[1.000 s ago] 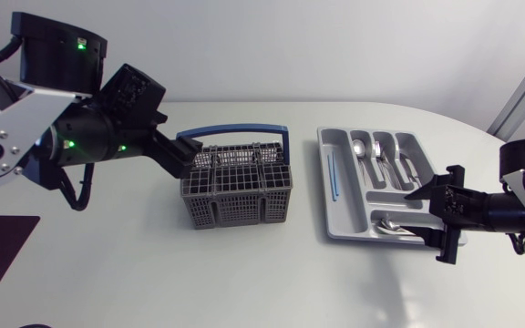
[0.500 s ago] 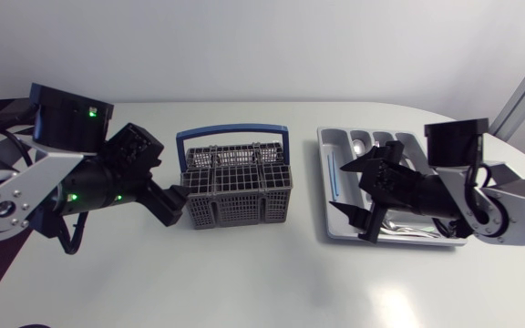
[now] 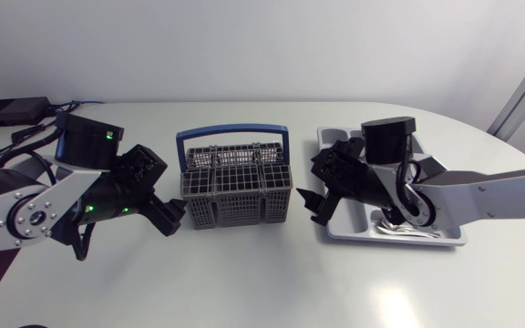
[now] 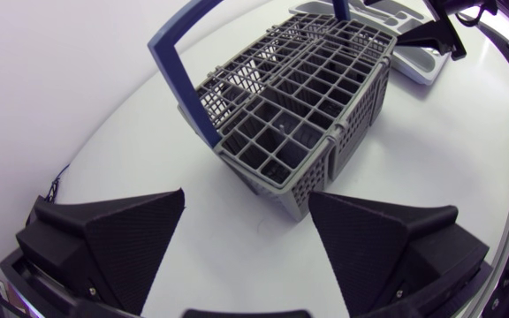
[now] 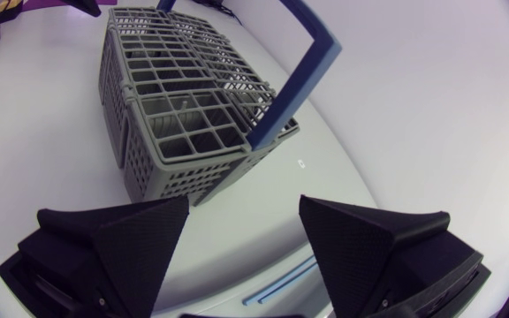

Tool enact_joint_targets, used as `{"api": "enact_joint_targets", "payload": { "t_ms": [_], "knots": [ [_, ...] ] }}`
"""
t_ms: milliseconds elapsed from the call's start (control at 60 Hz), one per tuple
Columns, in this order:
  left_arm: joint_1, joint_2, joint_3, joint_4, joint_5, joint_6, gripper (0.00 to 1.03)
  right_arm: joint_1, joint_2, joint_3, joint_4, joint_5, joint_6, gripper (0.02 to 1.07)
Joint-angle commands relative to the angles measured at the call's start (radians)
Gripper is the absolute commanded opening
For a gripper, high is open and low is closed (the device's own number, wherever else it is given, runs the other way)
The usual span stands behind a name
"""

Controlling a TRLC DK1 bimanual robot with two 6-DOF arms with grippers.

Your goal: Unload the cutlery basket into the drawer organizer.

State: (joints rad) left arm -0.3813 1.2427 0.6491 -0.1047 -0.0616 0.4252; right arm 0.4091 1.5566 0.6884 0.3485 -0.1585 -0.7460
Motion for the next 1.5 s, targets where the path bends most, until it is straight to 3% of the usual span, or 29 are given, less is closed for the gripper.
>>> {"api": "enact_joint_targets", "payload": {
  "t_ms": [0,900,1050,1200,1483],
  "knots": [
    [0.015,0.031,-0.023,0.026,-0.001,0.024,0.98,0.034,0.026,0.014,0.015,0.014,0.045,0.92],
    [0.078,0.13,0.012,0.117,0.008,0.093,0.98,0.105,-0.001,-0.006,0.0,0.088,0.043,0.92],
    [0.078,0.032,-0.032,0.082,0.031,0.09,0.98,0.097,-0.052,-0.05,-0.002,0.102,0.036,0.92],
    [0.117,-0.086,-0.069,0.057,0.085,0.089,0.99,0.05,-0.141,-0.095,-0.005,0.112,0.036,1.02],
    [0.188,-0.189,-0.082,0.026,0.126,0.061,0.99,-0.047,-0.329,-0.153,-0.036,0.168,0.082,1.02]
  ]
}}
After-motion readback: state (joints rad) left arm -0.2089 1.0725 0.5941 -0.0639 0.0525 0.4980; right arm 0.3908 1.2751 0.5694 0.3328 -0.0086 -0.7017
